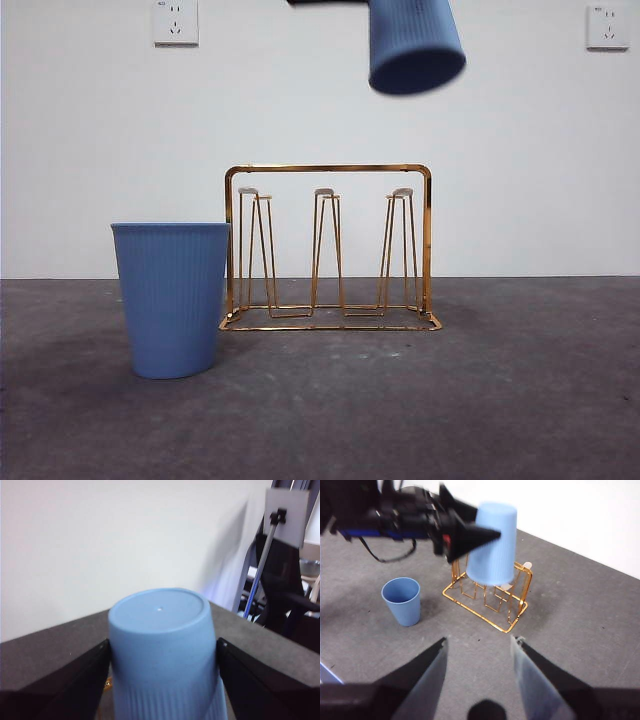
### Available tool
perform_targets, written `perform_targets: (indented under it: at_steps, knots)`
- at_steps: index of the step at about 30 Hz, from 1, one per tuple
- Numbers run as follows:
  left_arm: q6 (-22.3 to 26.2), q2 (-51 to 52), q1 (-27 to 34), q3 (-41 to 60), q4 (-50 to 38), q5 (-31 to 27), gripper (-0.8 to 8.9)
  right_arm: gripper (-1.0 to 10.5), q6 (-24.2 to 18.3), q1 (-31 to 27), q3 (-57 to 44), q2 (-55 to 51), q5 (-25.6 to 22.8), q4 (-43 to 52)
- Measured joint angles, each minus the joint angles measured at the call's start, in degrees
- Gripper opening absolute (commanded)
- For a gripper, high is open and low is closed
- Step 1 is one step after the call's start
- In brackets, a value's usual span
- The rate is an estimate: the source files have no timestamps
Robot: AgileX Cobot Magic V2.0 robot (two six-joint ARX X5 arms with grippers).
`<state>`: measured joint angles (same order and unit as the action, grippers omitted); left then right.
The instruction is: Pick up cup 1,put cup 1 in the cup rack,pick up cup 2,put cup 2 in the cup rack
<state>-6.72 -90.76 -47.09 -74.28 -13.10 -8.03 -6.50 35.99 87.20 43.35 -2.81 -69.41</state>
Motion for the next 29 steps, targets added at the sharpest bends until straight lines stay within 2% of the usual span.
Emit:
perform_targets:
  at_steps: [16,29]
  knots:
    - [2.86,-11.52,0.44,-2.78,-2.93,-6.38,-0.06,2.2,0.0,0.0,0.0,0.0,-0.2,-1.79]
    - [3.17,-16.7,1.49,-2.89,-5.57,-6.84,-0.06,2.2,0.0,0.0,0.0,0.0,-0.2,-2.99]
